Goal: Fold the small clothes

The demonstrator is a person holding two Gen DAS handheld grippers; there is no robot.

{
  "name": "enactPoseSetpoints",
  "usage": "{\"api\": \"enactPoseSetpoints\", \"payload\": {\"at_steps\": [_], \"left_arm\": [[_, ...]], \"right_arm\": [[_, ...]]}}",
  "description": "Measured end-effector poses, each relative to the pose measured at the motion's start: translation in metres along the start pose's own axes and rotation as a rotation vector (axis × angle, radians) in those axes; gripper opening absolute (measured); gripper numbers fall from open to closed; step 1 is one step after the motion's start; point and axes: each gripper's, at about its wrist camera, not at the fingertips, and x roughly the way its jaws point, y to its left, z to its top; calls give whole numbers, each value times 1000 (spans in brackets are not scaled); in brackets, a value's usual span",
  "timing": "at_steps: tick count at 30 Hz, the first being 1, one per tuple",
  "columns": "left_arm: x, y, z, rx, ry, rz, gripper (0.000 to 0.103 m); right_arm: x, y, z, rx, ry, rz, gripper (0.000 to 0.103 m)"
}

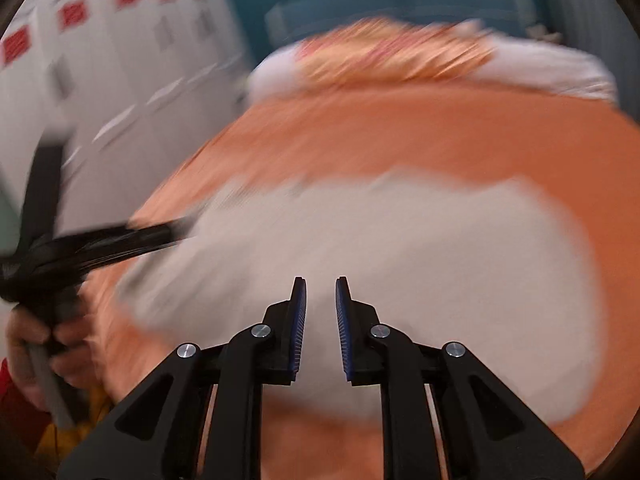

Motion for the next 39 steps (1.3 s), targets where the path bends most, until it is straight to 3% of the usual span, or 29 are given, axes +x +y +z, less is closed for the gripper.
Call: {"api": "enactPoseSetpoints", "payload": {"at_steps": [1, 4, 5, 6, 8, 10, 12, 14, 16, 18, 20, 22, 24, 28, 33, 36, 39], "left_arm": [[10, 0, -10, 4, 37, 18, 25], [7, 18, -24, 9, 12, 83, 14], [-1, 33, -25, -13, 13, 111, 14], [-6, 43, -25, -23, 12, 127, 14], [-14, 68, -31, -47, 13, 200, 14], [-16, 91, -39, -111, 36, 158, 8], [-22, 94, -41, -135, 40, 139, 7], [-31, 81, -36, -128, 15, 151, 7], [-40, 64, -27, -138, -32, 111, 12], [-35, 52, -17, -130, -45, 87, 18], [-12, 47, -8, -110, -13, 136, 19], [9, 62, -9, -125, 32, 216, 20], [6, 89, -15, -184, 28, 177, 9], [-19, 112, -6, -223, -10, 209, 7], [-9, 90, 41, -216, -72, 140, 10], [28, 81, 54, -160, -19, 183, 13], [48, 101, 49, -178, 11, 269, 14]], "right_arm": [[8, 4, -9, -7, 31, -9, 11], [5, -23, -28, 21, 68, -117, 8], [-5, -44, -31, 69, 77, -156, 8], [-17, -66, -35, 115, 84, -199, 0], [-33, -92, -43, 165, 99, -285, 0], [-44, -106, -49, 211, 130, -384, 0], [-54, -106, -45, 235, 94, -389, 5], [-65, -90, -34, 211, 14, -350, 5], [-64, -68, -19, 162, -25, -300, 5], [-45, -42, -5, 92, -22, -251, 4], [-14, -33, 2, 39, 18, -259, 4], [1, -49, -4, 59, 55, -321, 0], [-19, -77, -15, 113, 45, -370, 0], [-59, -114, -12, 187, -6, -482, 0], [-60, -119, 25, 194, -102, -409, 5], [-28, -144, 26, 189, -43, -468, 4], [-24, -182, 14, 285, -19, -546, 0]]}}
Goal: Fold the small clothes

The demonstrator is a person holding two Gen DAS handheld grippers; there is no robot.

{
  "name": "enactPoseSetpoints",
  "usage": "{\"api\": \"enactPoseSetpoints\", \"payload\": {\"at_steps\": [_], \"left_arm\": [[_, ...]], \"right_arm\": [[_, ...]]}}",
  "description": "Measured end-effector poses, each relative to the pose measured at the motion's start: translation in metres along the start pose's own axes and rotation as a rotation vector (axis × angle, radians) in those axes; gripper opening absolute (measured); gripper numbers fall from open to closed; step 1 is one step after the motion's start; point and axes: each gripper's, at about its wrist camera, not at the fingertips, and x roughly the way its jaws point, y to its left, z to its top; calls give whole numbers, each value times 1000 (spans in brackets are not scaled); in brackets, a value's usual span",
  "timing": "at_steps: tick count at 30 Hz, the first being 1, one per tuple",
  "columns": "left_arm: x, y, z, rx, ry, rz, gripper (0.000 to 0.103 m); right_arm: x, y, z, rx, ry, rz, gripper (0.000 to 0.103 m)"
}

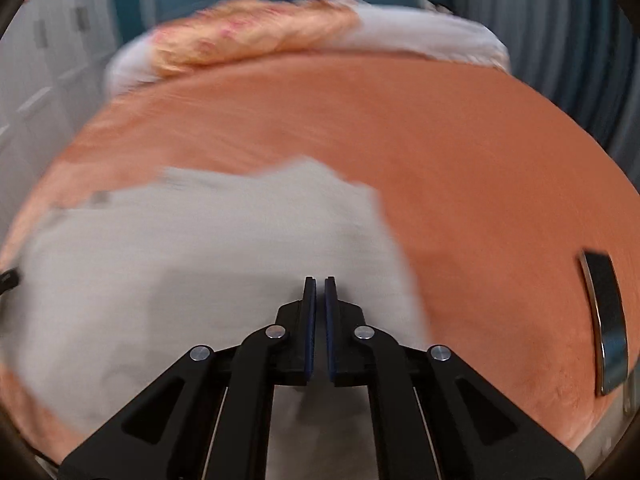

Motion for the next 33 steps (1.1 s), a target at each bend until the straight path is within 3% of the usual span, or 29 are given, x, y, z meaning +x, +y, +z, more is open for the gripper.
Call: {"api": "enactPoseSetpoints", "payload": {"at_steps": [3, 6, 8, 13, 17, 21, 26, 29, 31, 33], "left_arm": [[-7, 29, 0, -59, -9, -2, 10], [-29, 43, -12, -58, -26, 18, 10], [-44, 43, -22, -65, -27, 23, 10], [-72, 40, -47, -81, -16, 15, 28], [-77, 34, -59, -58, 5, 15, 35], [-76, 36, -67, -45, 22, 19, 35], [-71, 40, -74, -39, 36, 19, 40], [-74, 48, -76, -74, 25, 16, 52], [-74, 59, -78, -128, 11, 40, 76], [-69, 72, -79, -180, 11, 43, 77]], "right_arm": [[-17, -34, 5, 67, -27, -121, 5], [-53, -30, 1, 54, -88, -70, 5], [-78, -5, -4, -7, -116, 21, 5], [-99, 91, -31, -151, -72, 257, 5], [-94, 166, -59, -252, -8, 353, 5], [-89, 202, -71, -282, 25, 368, 5], [-79, 209, -69, -267, 46, 346, 5], [-80, 214, -70, -265, 41, 343, 5], [-76, 218, -70, -269, 49, 351, 5], [-66, 222, -73, -268, 78, 352, 5]]}}
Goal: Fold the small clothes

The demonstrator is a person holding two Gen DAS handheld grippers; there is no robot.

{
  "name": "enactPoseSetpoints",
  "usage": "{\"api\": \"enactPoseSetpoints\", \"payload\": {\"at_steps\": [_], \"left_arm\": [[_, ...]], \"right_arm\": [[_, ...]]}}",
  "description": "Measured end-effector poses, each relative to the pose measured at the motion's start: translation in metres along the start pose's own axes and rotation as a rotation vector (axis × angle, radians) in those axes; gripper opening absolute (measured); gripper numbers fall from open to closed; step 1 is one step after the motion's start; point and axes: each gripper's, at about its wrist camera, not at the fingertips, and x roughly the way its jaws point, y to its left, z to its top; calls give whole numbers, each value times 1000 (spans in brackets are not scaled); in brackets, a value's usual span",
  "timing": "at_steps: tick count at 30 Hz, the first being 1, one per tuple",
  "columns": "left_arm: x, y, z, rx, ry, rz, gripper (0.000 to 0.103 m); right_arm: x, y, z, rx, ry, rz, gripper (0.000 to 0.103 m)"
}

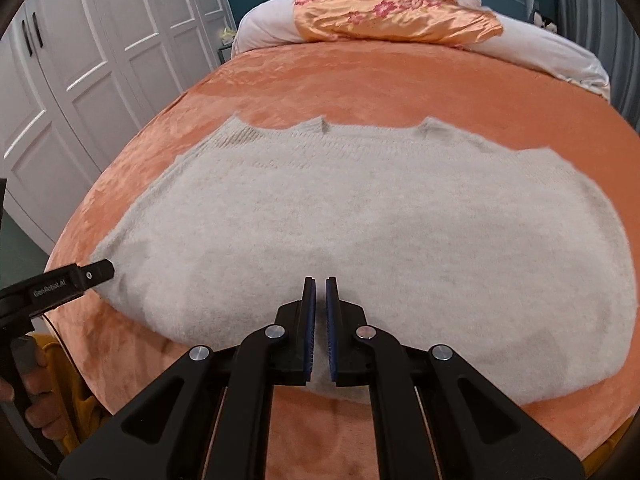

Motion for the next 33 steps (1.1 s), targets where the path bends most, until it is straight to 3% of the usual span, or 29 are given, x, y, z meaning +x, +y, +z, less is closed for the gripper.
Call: {"api": "enactPoseSetpoints", "payload": {"at_steps": [4, 11, 12, 13, 15, 20, 23, 26, 33], "left_arm": [[21, 14, 2, -82, 71, -64, 82], [30, 3, 12, -102, 69, -146, 81], [31, 0, 14, -97, 65, -160, 73], [32, -2, 17, -90, 65, -182, 53], [33, -8, 20, -99, 92, -254, 23], [-8, -21, 33, -106, 21, -364, 14], [-55, -53, 41, -42, -53, -448, 12], [-107, -105, 39, 88, -139, -528, 11], [-162, -234, -5, 379, -179, -661, 11]], "right_arm": [[12, 0, -4, 2, 12, -8, 5], [14, 3, -7, -55, -2, -29, 4], [15, 4, -7, -55, -4, -27, 4], [14, 3, -8, -53, -5, -23, 4], [15, 2, -7, -53, -6, -14, 4], [3, 2, -7, -50, -24, 12, 5], [-19, -2, -14, -47, -47, 36, 11], [-51, -14, -29, -61, -71, 50, 14], [-130, -70, -79, 18, -72, 40, 15]]}}
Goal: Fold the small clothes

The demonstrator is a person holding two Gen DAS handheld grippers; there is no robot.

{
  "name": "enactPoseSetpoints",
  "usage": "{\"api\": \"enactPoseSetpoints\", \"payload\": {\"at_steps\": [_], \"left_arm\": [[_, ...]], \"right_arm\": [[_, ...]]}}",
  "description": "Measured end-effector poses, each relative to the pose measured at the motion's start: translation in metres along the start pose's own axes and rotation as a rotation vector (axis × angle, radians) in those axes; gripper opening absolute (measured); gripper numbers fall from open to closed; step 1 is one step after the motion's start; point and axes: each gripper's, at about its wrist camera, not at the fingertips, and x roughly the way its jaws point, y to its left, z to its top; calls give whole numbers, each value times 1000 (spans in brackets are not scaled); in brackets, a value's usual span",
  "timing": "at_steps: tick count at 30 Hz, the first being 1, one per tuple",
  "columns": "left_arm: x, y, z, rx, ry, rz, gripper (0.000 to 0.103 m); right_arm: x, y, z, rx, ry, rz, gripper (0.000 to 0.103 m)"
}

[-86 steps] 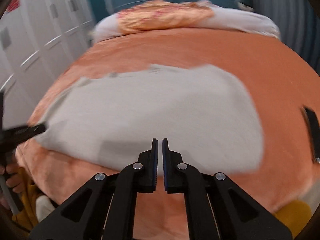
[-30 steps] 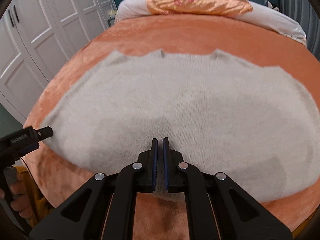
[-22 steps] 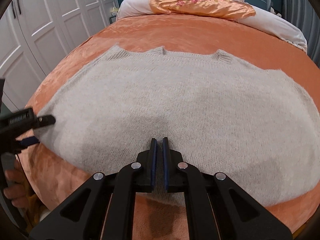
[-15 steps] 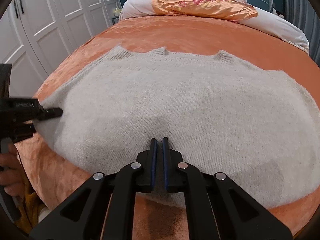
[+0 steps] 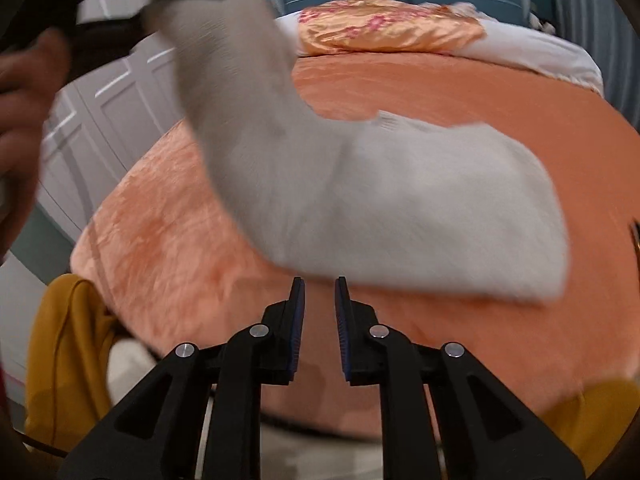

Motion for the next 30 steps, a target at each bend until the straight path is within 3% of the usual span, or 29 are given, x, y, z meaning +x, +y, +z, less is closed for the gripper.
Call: {"api": "enactPoseSetpoints", "payload": {"at_steps": [6, 10, 12, 15, 16, 18, 21, 24, 27, 30], "left_arm": [[93, -86, -46, 127, 179, -60, 10], [166, -96, -97, 171, 336, 31, 11], [180, -90, -120, 169, 386, 70, 18], [154, -83, -117, 151, 338, 60, 29], [142, -80, -111, 150, 315, 68, 43], [107, -62, -96, 125, 238, 90, 59], [72, -27, -78, 91, 172, 181, 61], [53, 22, -74, 20, 163, 291, 61], [42, 53, -84, -40, 198, 330, 61], [51, 59, -95, -64, 242, 317, 61]], "right_arm": [[-46, -60, -21, 116, -3, -95, 17], [-59, -97, -28, 203, -10, -136, 24], [-61, -115, -29, 250, -8, -140, 24], [-61, -134, -24, 273, -11, -161, 33], [-60, -140, -19, 275, -18, -161, 39], [-56, -148, -6, 265, -44, -159, 45], [-45, -151, 20, 258, -90, -137, 58], [-33, -149, 41, 284, -130, -94, 68], [-21, -138, 53, 292, -142, -54, 71], [-3, -124, 55, 279, -113, -7, 80]]}}
